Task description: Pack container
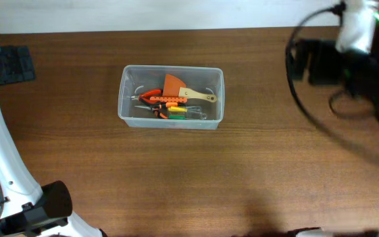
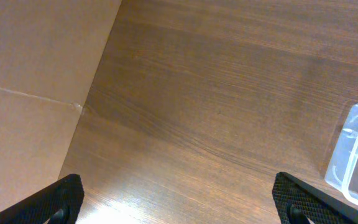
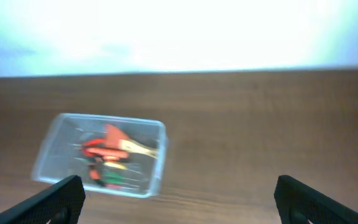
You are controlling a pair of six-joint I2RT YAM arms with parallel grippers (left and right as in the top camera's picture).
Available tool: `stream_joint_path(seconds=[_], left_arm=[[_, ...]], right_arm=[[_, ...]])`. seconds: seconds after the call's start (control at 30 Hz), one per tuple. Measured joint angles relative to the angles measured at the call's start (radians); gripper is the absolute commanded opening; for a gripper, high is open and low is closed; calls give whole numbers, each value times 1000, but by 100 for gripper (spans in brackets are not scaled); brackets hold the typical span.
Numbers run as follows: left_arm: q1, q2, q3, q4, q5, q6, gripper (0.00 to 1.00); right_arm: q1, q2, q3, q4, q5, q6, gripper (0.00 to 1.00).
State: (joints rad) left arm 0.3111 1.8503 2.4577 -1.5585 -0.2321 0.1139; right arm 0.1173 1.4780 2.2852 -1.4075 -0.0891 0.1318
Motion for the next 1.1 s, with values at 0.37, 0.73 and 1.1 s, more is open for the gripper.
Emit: stream_joint_path(seconds=[0.37, 0.73, 1.1], left_arm=[[0, 0, 0, -2, 1, -3, 99], [0, 0, -1, -1, 7, -3, 99], [0, 0, -1, -1, 7, -3, 99]], right_arm=[[-19, -544, -625, 396, 243, -60, 98], [-98, -1064, -1560, 781, 215, -69, 98], [-121, -1244, -1898, 793, 139, -69, 98]])
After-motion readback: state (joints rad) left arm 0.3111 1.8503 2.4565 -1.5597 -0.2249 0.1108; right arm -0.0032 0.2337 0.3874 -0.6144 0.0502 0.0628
